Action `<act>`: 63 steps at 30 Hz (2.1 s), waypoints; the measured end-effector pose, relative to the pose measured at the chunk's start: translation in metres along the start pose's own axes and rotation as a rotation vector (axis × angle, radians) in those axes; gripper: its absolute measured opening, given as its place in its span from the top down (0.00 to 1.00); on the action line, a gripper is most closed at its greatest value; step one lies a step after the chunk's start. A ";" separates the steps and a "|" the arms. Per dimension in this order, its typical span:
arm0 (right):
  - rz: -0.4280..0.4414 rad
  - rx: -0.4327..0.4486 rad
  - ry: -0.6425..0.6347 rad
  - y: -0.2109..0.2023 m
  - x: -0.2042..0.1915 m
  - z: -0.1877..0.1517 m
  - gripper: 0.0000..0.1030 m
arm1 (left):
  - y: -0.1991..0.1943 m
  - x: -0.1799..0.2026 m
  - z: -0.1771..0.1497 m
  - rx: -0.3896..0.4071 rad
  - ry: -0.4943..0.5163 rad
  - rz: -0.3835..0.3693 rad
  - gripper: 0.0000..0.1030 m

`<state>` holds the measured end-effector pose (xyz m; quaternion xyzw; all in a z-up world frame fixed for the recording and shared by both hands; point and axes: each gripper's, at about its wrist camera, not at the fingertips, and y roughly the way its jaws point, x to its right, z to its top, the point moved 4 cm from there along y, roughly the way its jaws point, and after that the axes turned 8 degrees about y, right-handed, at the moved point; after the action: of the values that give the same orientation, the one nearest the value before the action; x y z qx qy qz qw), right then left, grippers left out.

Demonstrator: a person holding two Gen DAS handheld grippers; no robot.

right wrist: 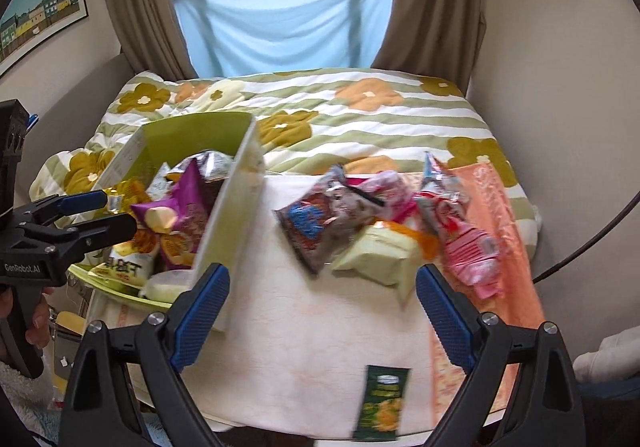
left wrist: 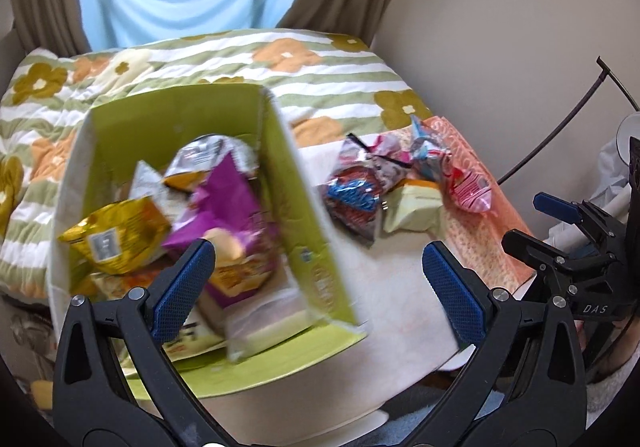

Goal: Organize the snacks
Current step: 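Move both tools back over the remaining snacks on the table, then grasp the chocolate Sports bag with the left tool while the right tool grasps the pink striped bag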

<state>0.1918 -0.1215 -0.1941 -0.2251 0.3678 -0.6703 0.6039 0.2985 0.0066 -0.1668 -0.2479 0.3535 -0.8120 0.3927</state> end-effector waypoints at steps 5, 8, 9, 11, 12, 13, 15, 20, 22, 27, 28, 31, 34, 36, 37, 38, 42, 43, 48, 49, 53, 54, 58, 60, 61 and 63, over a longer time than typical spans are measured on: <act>-0.006 -0.010 0.000 0.003 0.054 0.015 0.10 | 0.037 0.052 0.026 -0.042 0.054 0.040 0.00; 0.009 -0.021 0.008 0.010 0.086 0.025 0.10 | 0.060 0.073 0.036 -0.067 0.068 0.063 0.00; 0.014 -0.026 0.007 0.013 0.095 0.028 0.10 | 0.067 0.078 0.040 -0.076 0.074 0.074 0.00; 0.027 -0.045 0.009 0.021 0.113 0.032 0.10 | 0.085 0.090 0.047 -0.111 0.092 0.098 0.00; 0.039 -0.058 0.014 0.026 0.121 0.034 0.10 | 0.092 0.092 0.049 -0.124 0.095 0.103 0.00; 0.052 -0.072 0.019 0.031 0.129 0.035 0.10 | 0.102 0.096 0.053 -0.145 0.098 0.111 0.00; 0.072 -0.105 0.021 0.043 0.145 0.038 0.10 | 0.116 0.096 0.057 -0.174 0.106 0.126 0.00; 0.080 -0.197 0.025 0.079 0.171 0.035 0.10 | 0.162 0.094 0.065 -0.290 0.178 0.194 0.00; 0.089 -0.231 0.056 0.093 0.178 0.031 0.10 | 0.178 0.091 0.065 -0.332 0.202 0.207 0.00; 0.093 -0.277 0.118 0.118 0.190 0.024 0.10 | 0.213 0.083 0.065 -0.411 0.242 0.193 0.00; 0.085 -0.293 0.125 0.123 0.191 0.022 0.10 | 0.219 0.082 0.066 -0.425 0.251 0.194 0.00; 0.083 -0.326 0.150 0.134 0.192 0.019 0.10 | 0.237 0.077 0.064 -0.481 0.277 0.200 0.00; 0.063 -0.344 0.155 0.143 0.193 0.018 0.10 | 0.247 0.075 0.064 -0.504 0.313 0.206 0.00; 0.033 -0.351 0.154 0.147 0.195 0.017 0.10 | 0.253 0.073 0.063 -0.513 0.318 0.185 0.00; 0.021 -0.352 0.156 0.149 0.197 0.016 0.10 | 0.257 0.072 0.061 -0.527 0.322 0.172 0.00; 0.014 -0.356 0.164 0.151 0.199 0.016 0.10 | 0.261 0.073 0.060 -0.539 0.327 0.166 0.00; -0.001 -0.367 0.182 0.155 0.203 0.014 0.10 | 0.272 0.073 0.055 -0.566 0.342 0.141 0.10; -0.005 -0.366 0.182 0.155 0.204 0.013 0.10 | 0.274 0.072 0.054 -0.576 0.334 0.132 0.21; 0.012 -0.368 0.210 0.159 0.202 0.011 0.10 | 0.273 0.070 0.051 -0.575 0.333 0.134 0.32; 0.016 -0.367 0.212 0.159 0.202 0.011 0.10 | 0.272 0.069 0.051 -0.573 0.329 0.132 0.33; 0.026 -0.363 0.213 0.160 0.202 0.010 0.10 | 0.269 0.068 0.051 -0.565 0.317 0.125 0.37; 0.031 -0.363 0.218 0.161 0.203 0.010 0.10 | 0.268 0.068 0.050 -0.564 0.316 0.125 0.39; 0.055 -0.360 0.237 0.164 0.208 0.010 0.10 | 0.260 0.070 0.044 -0.563 0.303 0.123 0.41; 0.061 -0.360 0.226 0.165 0.208 0.010 0.10 | 0.256 0.070 0.040 -0.560 0.280 0.127 0.41; 0.062 -0.360 0.217 0.165 0.207 0.010 0.11 | 0.253 0.068 0.038 -0.557 0.261 0.129 0.41; 0.062 -0.360 0.194 0.165 0.205 0.010 0.19 | 0.248 0.068 0.036 -0.547 0.232 0.127 0.41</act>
<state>0.2707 -0.3235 -0.3429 -0.2525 0.5451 -0.5932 0.5359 0.3984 -0.1721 -0.3266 -0.2277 0.6163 -0.6833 0.3183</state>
